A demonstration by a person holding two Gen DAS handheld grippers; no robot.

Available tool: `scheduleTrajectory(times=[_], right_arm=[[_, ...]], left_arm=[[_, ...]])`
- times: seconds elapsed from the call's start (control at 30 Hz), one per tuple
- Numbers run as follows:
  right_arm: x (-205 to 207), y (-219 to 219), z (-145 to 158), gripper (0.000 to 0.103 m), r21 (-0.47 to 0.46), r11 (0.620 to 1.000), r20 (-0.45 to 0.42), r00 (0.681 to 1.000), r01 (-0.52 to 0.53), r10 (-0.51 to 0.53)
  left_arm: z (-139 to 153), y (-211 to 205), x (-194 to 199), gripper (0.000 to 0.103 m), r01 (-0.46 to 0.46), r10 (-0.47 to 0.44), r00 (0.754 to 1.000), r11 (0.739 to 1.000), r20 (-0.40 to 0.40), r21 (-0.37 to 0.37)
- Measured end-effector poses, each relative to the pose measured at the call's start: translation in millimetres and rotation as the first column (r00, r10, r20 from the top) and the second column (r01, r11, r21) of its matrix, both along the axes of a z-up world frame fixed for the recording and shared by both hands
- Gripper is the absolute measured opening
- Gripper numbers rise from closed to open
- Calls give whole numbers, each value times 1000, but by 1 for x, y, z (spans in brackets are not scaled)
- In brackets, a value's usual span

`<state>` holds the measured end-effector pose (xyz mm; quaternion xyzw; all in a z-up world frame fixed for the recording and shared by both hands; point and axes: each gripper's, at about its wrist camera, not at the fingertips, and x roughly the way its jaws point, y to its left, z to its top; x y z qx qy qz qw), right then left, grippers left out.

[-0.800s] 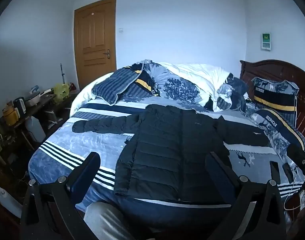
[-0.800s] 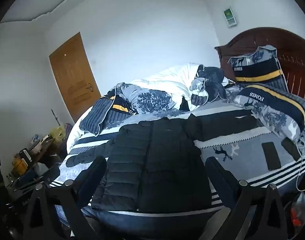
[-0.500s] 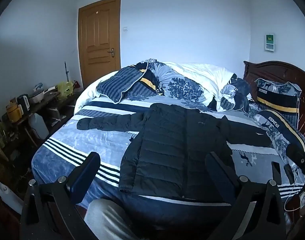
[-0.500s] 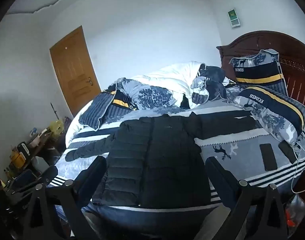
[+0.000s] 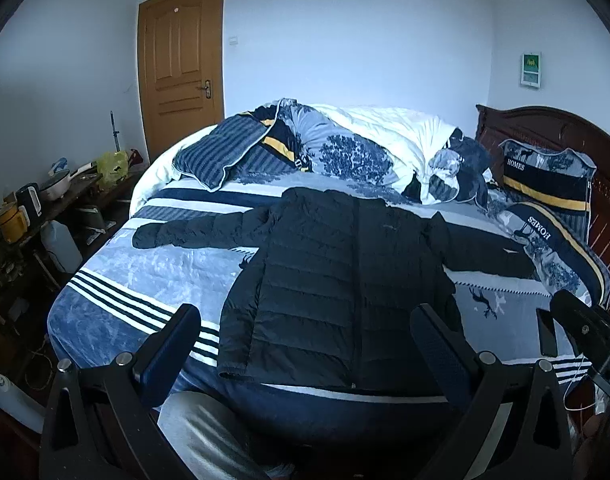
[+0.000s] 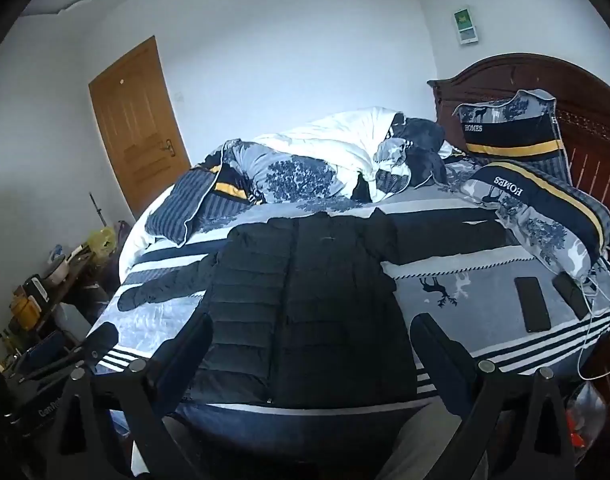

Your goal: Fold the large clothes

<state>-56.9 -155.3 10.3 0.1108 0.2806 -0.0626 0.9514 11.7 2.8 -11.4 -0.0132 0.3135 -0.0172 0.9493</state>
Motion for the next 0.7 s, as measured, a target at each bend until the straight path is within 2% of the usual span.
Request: scheduleTrajectory(times=[0.23, 0.7], right_arm=[[18, 2, -8, 101, -12, 1000, -25, 1000, -2, 2], [21, -4, -11, 101, -8, 1000, -33, 999, 10, -11]], left_arm=[[-6, 0, 11, 103, -12, 13, 1000, 1000, -19, 9], [-10, -12, 15, 103, 18, -17, 999, 999, -33, 32]])
